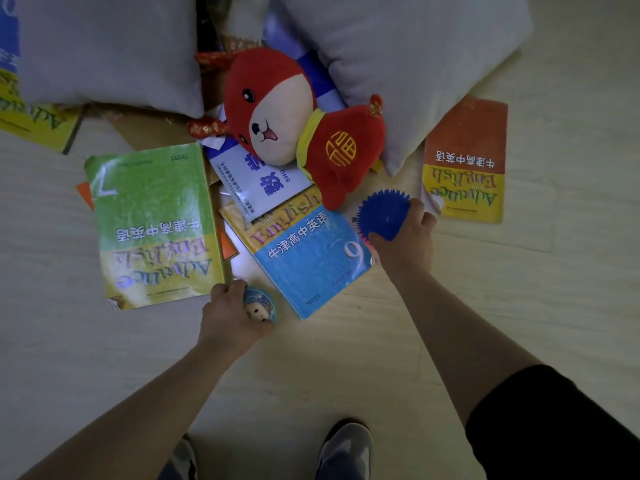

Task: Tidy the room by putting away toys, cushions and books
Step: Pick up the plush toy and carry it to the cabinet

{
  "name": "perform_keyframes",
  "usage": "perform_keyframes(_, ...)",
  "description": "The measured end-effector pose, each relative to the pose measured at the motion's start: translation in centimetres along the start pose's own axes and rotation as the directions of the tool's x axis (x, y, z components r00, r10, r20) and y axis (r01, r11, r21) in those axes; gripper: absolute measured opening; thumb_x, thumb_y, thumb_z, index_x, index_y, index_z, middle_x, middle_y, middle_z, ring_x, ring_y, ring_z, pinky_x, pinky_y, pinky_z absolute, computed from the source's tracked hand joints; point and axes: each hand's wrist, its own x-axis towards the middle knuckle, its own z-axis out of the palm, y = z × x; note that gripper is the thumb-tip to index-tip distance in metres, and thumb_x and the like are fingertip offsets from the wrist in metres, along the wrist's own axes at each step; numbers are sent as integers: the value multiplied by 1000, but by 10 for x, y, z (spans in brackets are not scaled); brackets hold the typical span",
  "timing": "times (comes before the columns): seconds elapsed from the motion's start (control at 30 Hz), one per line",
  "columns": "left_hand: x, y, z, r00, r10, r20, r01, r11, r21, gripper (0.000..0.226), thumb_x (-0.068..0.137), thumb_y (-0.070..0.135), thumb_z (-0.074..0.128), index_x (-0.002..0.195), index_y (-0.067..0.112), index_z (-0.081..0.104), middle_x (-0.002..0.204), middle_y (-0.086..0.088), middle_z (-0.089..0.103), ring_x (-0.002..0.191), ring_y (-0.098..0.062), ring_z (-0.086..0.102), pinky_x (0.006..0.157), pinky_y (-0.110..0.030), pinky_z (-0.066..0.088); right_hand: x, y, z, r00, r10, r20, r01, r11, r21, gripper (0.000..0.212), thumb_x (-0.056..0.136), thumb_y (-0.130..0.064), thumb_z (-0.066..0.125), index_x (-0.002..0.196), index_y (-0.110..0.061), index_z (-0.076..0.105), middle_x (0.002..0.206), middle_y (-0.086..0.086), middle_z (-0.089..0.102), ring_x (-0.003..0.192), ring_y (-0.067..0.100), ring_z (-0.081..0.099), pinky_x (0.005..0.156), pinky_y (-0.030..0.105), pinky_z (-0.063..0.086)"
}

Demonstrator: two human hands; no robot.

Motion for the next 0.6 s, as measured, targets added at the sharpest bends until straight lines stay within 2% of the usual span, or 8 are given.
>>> perform_keyframes(0.27, -29, 20, -31, 1000, 13, 0, -13, 1000, -19, 81, 61, 36, 83, 130, 17, 44, 110, -3, 36, 103, -28, 54, 82, -31, 46, -49, 0, -32, 999, 46, 25, -49, 993, 112, 79, 71, -19, 78, 138, -16, 35, 134, 13, 37, 107, 35, 54, 81, 33, 45)
perform_keyframes(0.4, -77, 44, -70, 1000, 28, -8, -29, 998, -47, 86, 47, 46, 77, 123, 18, 49, 105, -4, 37, 94, -30, 55, 83, -33, 47, -98, -11, -79, 996, 77, 44, -84, 981, 173, 80, 68, -19, 79, 136, -14, 37, 129, 12, 40, 110, 33, 51, 81, 28, 39)
perform_keyframes(0.53, -135, 76, -112, 997, 55, -55, -60, 993, -105, 73, 60, 31, 85, 121, 16, 50, 107, -5, 37, 88, -26, 50, 79, -32, 45, -151, -28, -137, 993, 108, 48, -117, 960, 253, 81, 66, -18, 80, 135, -15, 38, 129, 10, 40, 111, 31, 50, 86, 31, 41)
perform_keyframes(0.6, -170, 99, -139, 995, 71, -71, -80, 986, -148, 74, 59, 33, 84, 122, 17, 48, 108, -5, 37, 87, -23, 48, 77, -29, 41, -178, -41, -175, 991, 127, 37, -132, 943, 305, 80, 67, -18, 80, 135, -16, 38, 130, 10, 40, 110, 30, 50, 84, 29, 39)
